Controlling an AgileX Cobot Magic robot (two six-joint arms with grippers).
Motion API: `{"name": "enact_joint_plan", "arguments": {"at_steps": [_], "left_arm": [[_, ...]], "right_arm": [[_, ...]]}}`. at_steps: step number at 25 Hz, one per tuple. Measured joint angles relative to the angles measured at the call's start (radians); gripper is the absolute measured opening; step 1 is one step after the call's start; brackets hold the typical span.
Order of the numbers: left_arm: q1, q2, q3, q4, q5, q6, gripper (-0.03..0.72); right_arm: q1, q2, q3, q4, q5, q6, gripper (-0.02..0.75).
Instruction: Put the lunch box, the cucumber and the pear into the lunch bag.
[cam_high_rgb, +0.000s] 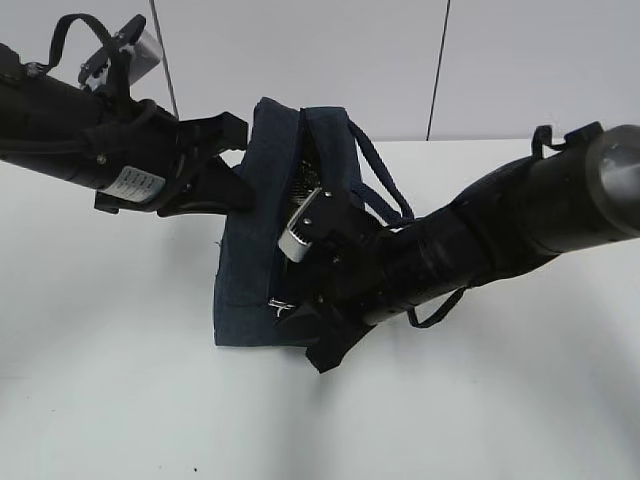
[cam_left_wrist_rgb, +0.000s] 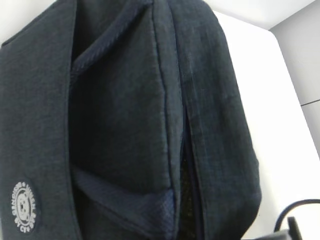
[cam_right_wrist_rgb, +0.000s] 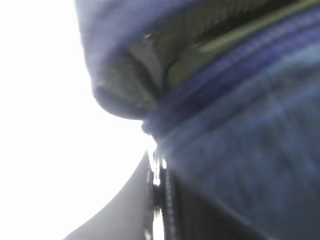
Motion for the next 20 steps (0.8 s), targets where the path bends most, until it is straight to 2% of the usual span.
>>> {"name": "enact_joint_plan", "arguments": {"at_steps": [4, 12, 20], "left_arm": [[0.000, 0.000, 0.000, 0.000, -0.006, 0.000, -0.015], [0.000, 0.000, 0.000, -0.001, -0.005, 0.020, 0.008], [0.000, 0.000, -0.001, 0.027, 0.029, 0.044, 0.155]], "right_arm": [[0.000, -0.046, 0.000, -0.112, 0.000, 0.120, 0.006], [0.000, -0.132, 0.000, -0.149, 0.024, 0.171, 0.006], [0.000, -0.203, 0.000, -0.154, 0.028, 0.181, 0.006]]}}
